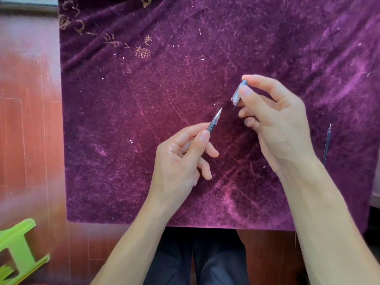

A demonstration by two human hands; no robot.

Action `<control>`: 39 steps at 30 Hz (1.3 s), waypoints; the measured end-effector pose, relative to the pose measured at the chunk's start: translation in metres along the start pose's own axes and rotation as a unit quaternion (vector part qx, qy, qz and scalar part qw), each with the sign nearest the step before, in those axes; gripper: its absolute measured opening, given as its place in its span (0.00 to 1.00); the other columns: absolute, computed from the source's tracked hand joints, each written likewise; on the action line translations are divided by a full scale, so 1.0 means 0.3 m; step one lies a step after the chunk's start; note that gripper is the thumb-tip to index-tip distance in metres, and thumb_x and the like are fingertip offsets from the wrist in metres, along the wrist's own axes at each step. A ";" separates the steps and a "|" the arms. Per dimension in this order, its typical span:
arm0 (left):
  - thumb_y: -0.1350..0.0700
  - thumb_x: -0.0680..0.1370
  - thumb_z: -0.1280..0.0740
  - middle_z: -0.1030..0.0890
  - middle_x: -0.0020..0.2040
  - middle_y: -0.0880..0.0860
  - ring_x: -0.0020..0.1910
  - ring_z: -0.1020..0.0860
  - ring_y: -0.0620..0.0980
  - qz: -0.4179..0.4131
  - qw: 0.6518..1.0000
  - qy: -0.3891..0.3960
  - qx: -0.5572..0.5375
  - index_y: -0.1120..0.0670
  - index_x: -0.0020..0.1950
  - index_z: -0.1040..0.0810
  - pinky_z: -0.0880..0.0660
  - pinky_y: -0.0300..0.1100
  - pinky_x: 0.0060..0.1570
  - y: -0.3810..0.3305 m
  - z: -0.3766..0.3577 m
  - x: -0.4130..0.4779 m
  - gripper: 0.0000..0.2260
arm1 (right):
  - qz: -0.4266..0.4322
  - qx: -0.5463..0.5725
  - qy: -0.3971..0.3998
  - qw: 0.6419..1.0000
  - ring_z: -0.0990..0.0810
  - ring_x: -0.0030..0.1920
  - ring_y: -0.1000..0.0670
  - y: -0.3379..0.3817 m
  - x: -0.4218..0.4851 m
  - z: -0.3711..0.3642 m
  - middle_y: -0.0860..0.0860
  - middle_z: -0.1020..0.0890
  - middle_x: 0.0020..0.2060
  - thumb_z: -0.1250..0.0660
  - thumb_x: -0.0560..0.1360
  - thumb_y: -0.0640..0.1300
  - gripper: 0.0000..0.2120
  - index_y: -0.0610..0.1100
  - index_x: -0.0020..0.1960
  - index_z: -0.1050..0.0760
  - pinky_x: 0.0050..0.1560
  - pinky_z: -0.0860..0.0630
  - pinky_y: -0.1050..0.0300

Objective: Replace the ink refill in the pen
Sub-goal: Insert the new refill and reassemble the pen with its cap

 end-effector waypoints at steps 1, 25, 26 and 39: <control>0.52 0.83 0.34 0.15 0.38 0.52 0.22 0.22 0.45 -0.001 1.000 0.003 0.006 0.48 0.60 0.16 0.33 0.34 0.17 0.002 0.001 -0.006 0.09 | -0.004 0.011 0.003 1.000 0.19 0.39 0.56 -0.011 -0.022 0.004 0.52 0.10 0.44 0.25 0.80 0.49 0.08 0.55 0.59 0.14 0.42 0.25 0.60; 0.55 0.84 0.35 0.15 0.37 0.54 0.19 0.32 0.44 -0.023 0.999 0.006 0.023 0.54 0.56 0.19 0.35 0.36 0.19 0.028 -0.019 -0.059 0.06 | 0.064 -0.013 0.034 0.997 0.16 0.38 0.58 -0.049 -0.162 0.013 0.55 0.13 0.39 0.25 0.81 0.41 0.10 0.47 0.61 0.17 0.43 0.23 0.68; 0.55 0.84 0.35 0.15 0.37 0.54 0.19 0.32 0.45 -0.023 1.000 0.005 0.020 0.55 0.56 0.19 0.36 0.36 0.19 0.027 -0.022 -0.060 0.06 | 0.065 -0.014 0.036 0.997 0.16 0.38 0.58 -0.051 -0.166 0.013 0.55 0.13 0.40 0.25 0.81 0.41 0.10 0.47 0.61 0.17 0.42 0.23 0.68; 0.60 0.81 0.32 0.17 0.34 0.54 0.21 0.36 0.46 -0.014 1.000 0.014 -0.017 0.58 0.56 0.19 0.41 0.37 0.20 0.014 -0.017 -0.086 0.05 | 0.082 -0.019 -0.001 0.996 0.11 0.42 0.56 -0.042 -0.205 -0.003 0.49 0.09 0.46 0.25 0.81 0.42 0.03 0.46 0.55 0.15 0.43 0.21 0.69</control>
Point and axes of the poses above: each hand's wrist, its own x-axis towards the middle knuckle, its own z-axis out of the back of the hand, y = z × x, the point moved 1 cm from there along x, towards the middle knuckle
